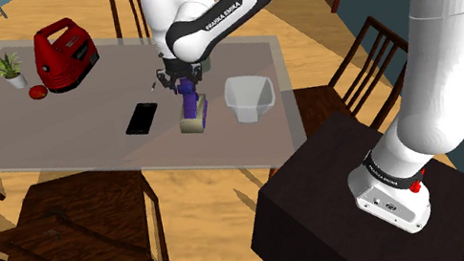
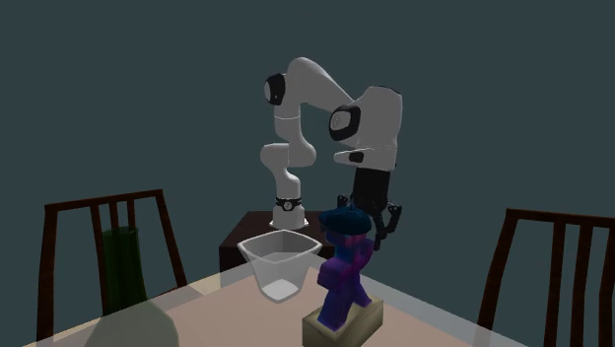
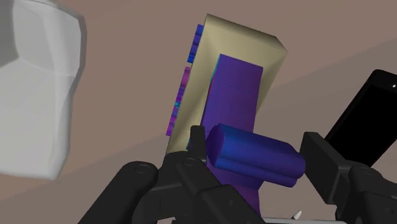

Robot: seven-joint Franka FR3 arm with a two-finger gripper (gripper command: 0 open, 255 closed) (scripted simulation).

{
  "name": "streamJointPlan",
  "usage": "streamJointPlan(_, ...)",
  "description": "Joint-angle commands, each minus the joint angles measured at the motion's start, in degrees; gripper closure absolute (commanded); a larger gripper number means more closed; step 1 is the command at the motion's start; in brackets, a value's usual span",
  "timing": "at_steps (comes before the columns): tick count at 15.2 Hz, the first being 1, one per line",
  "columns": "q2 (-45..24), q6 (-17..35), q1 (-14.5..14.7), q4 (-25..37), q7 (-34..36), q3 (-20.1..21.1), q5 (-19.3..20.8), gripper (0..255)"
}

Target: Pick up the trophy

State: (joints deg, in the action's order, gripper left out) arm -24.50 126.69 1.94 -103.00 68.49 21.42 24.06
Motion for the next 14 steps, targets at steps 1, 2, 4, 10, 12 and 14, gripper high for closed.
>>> streamJointPlan(1,-0.13,0.16,-0.02,-0.1,0.06,-0.07,0.07,255)
streamJointPlan(2,-0.17,0.17,-0.04,-0.07,0.02,-0.09,0.08,255)
streamJointPlan(4,-0.25,0.26,-0.05,-0.08,0.03,-0.12,0.13,255)
streamJointPlan(10,0.3,-0.44,-0.12,0.12,-0.24,0.07,-0.23,255)
streamJointPlan(12,1.08,-1.58,-0.26,0.59,-0.75,0.32,-0.78,255)
streamJointPlan(14,1.82,-2.73,-0.39,1.11,-1.26,0.56,-1.32,255)
